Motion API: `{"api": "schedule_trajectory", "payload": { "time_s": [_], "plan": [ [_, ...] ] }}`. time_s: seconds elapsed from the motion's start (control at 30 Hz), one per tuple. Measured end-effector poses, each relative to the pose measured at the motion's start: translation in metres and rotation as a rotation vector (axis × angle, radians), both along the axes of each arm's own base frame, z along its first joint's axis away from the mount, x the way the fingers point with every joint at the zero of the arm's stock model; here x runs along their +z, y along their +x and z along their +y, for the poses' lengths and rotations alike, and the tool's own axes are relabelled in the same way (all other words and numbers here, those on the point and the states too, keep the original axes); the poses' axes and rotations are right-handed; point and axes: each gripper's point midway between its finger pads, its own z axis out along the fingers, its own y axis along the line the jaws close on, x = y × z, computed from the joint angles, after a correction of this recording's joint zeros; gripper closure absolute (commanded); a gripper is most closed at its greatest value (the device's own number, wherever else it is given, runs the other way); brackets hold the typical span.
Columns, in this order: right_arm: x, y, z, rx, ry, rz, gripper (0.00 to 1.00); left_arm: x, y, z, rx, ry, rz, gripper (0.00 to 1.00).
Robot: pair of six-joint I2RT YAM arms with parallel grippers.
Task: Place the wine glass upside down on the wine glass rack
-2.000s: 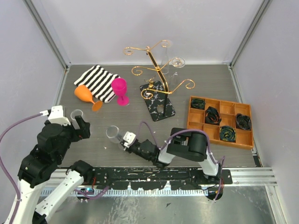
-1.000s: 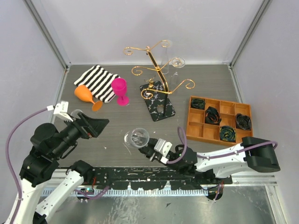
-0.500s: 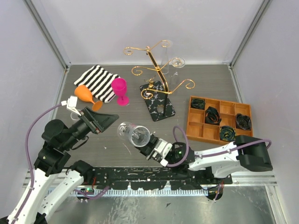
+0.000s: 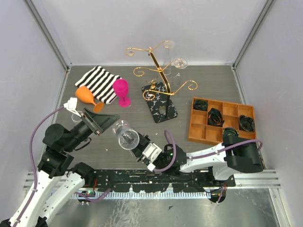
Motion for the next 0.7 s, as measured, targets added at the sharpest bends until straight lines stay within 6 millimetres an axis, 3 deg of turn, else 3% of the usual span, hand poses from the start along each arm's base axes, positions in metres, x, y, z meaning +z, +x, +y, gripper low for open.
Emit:
{"api": "schedule_trajectory", "payload": {
  "time_s": [0.33,0.57,0.7],
  "plan": [
    [0.004,0.021,-0.009,-0.047,0.016,-0.004,0.99,0.006,0.002,-0.005,-0.022,-0.060,0.004,0.37],
    [0.014,0.030,-0.021,-0.071,0.044,-0.006,0.99,-0.003,0.004,-0.026,-0.082,-0.059,0.039,0.40],
    [0.013,0.030,-0.026,-0.069,0.052,-0.005,0.99,-0.006,0.000,-0.037,-0.107,-0.047,0.042,0.51]
  ]
}}
